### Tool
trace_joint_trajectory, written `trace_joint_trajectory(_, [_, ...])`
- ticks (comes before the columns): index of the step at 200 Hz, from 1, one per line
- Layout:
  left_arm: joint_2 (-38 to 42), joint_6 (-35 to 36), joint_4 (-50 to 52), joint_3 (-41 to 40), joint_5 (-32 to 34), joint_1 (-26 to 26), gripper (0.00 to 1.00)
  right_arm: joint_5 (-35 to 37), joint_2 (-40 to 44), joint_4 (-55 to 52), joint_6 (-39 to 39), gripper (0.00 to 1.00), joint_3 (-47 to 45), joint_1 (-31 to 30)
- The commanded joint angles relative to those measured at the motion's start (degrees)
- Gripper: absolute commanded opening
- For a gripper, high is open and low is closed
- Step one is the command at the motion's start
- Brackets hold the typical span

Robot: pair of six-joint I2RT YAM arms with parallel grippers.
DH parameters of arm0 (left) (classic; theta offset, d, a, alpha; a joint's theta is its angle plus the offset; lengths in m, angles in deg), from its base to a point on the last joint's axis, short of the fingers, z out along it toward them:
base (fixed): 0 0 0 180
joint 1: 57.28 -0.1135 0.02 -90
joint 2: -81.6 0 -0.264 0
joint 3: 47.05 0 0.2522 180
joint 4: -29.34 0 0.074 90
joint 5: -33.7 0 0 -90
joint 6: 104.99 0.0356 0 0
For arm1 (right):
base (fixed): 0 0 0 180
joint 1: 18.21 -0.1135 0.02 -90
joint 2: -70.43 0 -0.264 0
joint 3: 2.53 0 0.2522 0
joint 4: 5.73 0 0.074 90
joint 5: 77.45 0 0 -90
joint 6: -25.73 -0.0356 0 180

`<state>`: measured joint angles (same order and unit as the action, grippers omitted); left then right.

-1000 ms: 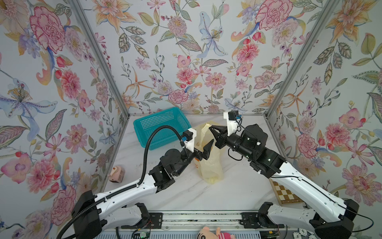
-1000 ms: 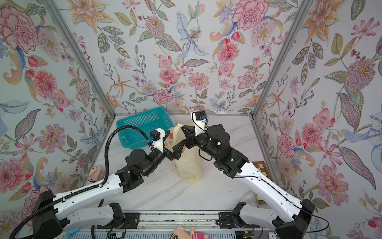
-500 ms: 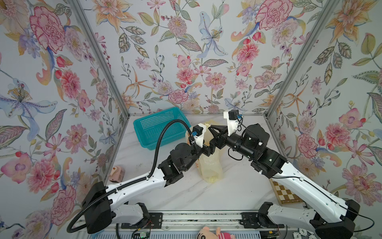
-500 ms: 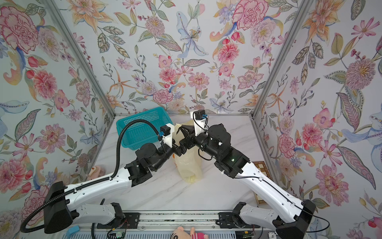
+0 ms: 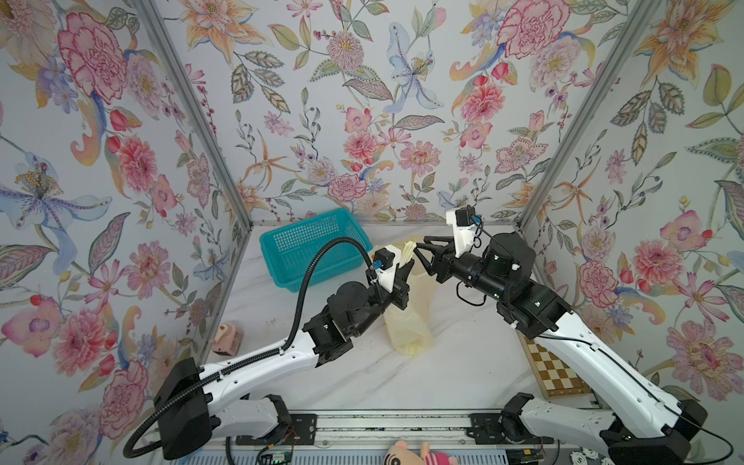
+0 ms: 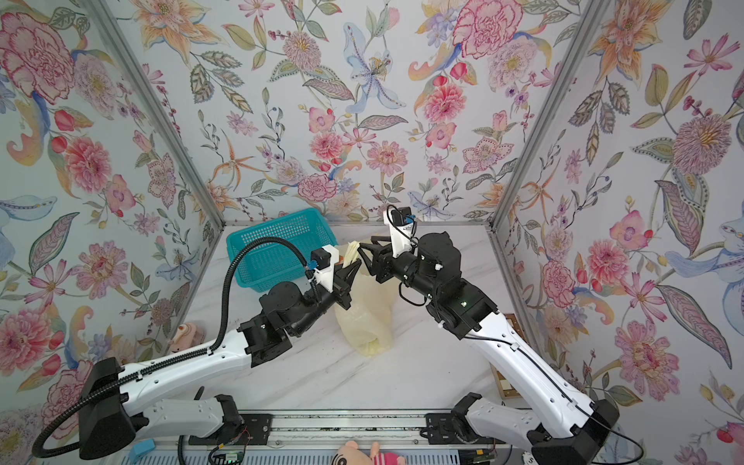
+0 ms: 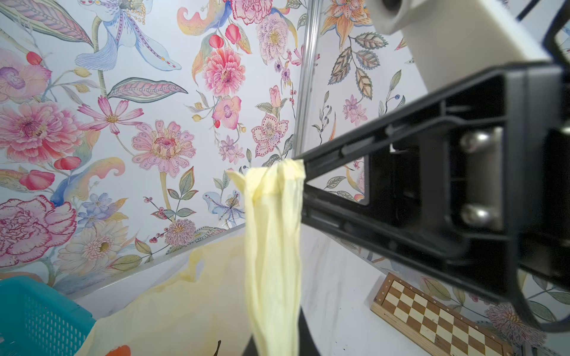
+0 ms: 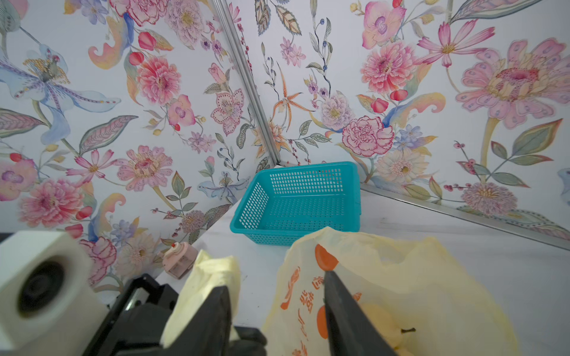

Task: Place the pears into plastic bags & tie knots
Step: Adjust the plastic bag at the center of the board.

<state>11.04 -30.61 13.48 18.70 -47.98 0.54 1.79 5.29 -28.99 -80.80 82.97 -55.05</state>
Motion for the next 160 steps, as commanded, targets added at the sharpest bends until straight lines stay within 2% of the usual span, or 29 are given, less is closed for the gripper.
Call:
trace_joint_trajectory(1, [2.74,-0.37,3.91,-3.63,-1.47,0.36,0.00,-3.17,-2.70,2.06,-0.80,0.55,4.10,6.21])
trace_joint_trajectory(53, [5.46,-2.61,3.46,-9.88,-3.67,0.33,0.00,-15.72,-15.45,0.17,2.68,0.69,10.19,13.97])
trace_joint_trajectory(68, [6.17,-3.25,3.71,-10.80,-1.81,0.19,0.00,-28.50,-18.65,0.04,4.33,0.71,11.92,16.25])
trace_joint_trajectory(83, [6.49,-4.06,5.57,-10.38,2.20,-0.20,0.00,-39.21,-20.28,-0.34,3.05,0.66,13.13,18.69])
trace_joint_trajectory(101, [6.48,-4.95,8.52,-8.90,6.92,-0.77,0.00,-45.85,-18.93,-0.31,2.31,0.66,11.65,20.79])
trace_joint_trajectory(117, [6.08,-5.60,10.74,-7.60,9.28,-1.54,0.00,-47.87,-15.81,-0.01,4.57,0.70,8.74,21.46])
trace_joint_trajectory(127, [5.67,-5.55,11.43,-7.00,8.27,-2.13,0.00,-47.66,-13.76,0.59,6.69,0.74,6.89,21.46])
trace_joint_trajectory(140, [5.49,-4.52,10.73,-7.01,5.03,-2.38,0.00,-42.08,-12.16,1.85,8.12,0.80,4.93,21.17])
trace_joint_trajectory(150, [5.90,-4.15,9.61,-7.60,2.57,-2.40,0.00,-36.73,-12.45,1.90,9.42,0.81,4.83,20.73])
trace_joint_trajectory(160, [6.49,-4.15,8.56,-8.56,0.89,-2.54,0.00,-34.51,-14.53,-0.06,10.77,0.81,6.49,20.61])
